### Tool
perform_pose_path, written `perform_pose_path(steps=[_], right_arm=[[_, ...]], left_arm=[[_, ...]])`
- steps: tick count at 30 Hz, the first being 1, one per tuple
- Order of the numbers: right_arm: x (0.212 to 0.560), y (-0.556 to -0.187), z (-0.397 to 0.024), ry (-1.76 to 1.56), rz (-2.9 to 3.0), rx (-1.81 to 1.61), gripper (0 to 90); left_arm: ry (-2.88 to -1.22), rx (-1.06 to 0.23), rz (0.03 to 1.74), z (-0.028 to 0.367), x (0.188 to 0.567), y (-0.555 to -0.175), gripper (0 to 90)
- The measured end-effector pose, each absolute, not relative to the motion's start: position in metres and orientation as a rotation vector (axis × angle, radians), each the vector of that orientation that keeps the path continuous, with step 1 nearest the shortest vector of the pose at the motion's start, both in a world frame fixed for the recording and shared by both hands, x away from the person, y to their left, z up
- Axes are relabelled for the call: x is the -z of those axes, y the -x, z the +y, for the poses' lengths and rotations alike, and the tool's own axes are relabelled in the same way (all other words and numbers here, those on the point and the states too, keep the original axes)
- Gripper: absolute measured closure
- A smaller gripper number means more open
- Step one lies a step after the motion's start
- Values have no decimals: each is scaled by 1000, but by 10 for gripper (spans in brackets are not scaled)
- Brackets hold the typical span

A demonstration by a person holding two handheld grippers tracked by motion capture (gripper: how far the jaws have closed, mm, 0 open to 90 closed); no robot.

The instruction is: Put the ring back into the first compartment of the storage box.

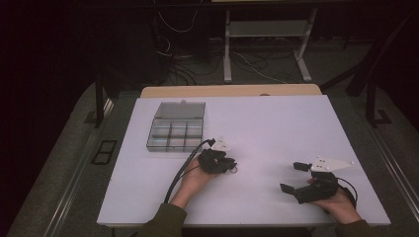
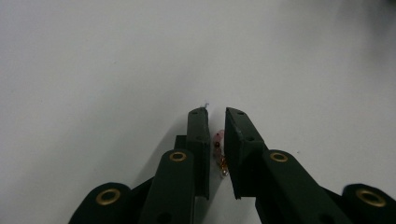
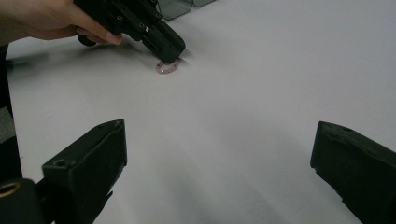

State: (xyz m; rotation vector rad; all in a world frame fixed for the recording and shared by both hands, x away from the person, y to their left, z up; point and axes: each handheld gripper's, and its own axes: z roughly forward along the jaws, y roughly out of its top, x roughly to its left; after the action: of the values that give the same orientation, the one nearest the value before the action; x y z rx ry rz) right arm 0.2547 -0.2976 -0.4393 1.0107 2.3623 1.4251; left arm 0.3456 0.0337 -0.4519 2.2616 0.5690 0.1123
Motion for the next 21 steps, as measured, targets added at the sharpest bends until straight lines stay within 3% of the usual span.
perform_pose_path(steps=[21], right_arm=[[440,-255,-298,-1012,2364,-1424,34]], left_arm=[[-2262,-91,593,36,450,-347,877]])
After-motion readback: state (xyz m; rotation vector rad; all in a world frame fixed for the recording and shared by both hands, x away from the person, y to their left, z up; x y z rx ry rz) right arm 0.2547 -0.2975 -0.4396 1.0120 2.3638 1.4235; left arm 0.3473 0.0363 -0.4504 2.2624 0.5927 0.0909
